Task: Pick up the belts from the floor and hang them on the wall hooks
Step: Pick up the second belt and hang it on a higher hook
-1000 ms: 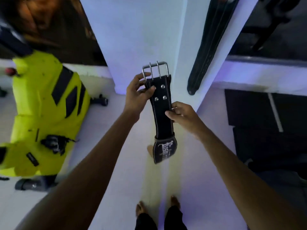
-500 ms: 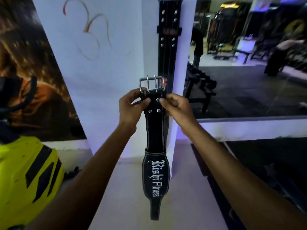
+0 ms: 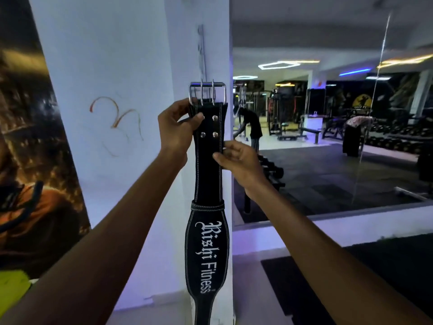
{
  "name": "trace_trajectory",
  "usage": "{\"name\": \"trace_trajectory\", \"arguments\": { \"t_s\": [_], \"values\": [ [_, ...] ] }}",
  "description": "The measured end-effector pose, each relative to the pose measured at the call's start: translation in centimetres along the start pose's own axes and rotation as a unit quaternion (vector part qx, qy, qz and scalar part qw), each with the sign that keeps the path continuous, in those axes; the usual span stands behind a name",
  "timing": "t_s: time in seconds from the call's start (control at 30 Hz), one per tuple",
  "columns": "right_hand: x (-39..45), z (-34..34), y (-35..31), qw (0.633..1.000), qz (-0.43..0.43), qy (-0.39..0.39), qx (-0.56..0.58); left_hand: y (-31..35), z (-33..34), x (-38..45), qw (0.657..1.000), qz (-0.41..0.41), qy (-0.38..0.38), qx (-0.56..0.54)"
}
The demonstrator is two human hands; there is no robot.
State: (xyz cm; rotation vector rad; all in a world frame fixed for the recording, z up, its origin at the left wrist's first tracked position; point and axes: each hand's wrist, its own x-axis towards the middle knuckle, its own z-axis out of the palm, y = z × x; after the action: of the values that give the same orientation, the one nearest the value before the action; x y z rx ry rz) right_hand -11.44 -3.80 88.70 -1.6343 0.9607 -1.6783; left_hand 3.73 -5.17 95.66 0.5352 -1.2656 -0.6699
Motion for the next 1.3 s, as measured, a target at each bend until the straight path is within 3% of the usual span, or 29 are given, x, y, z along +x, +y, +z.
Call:
{"name": "trace_trajectory", "arguments": {
  "t_s": [0.17, 0.47, 0.73, 0.87, 1.1, 1.3],
  "values": [
    [0.4, -1.4, 0.4, 0.999, -0.029, -0.021, -0.024, 2.8, 2.0, 2.7, 0.999, 0.019, 0.020, 0.021],
    [-3.8, -1.9, 5.7, 0.999, -0.039, 0.019, 0.002, 4.3, 3.6, 4.6, 0.998, 0.021, 0.032, 0.055],
    [-8.3, -2.5, 11.1, 0.995, 0.056, -0.071, -0.040, 3.2, 4.4, 4.6, 0.998, 0.003, 0.040, 0.050],
    [-8.0, -3.6, 11.9, 0.973, 0.121, -0.168, -0.101, 2.7, 4.2, 4.2, 0.997, -0.005, 0.055, 0.057],
    [-2.7, -3.3, 5.5, 0.994, 0.062, -0.085, 0.021, 4.1, 4.5, 4.5, 0.998, 0.009, 0.052, 0.041],
    [-5.9, -2.9, 9.9, 0.991, 0.094, -0.093, 0.021, 5.7, 4.3, 5.4, 0.999, 0.031, 0.034, 0.029]
  ]
}}
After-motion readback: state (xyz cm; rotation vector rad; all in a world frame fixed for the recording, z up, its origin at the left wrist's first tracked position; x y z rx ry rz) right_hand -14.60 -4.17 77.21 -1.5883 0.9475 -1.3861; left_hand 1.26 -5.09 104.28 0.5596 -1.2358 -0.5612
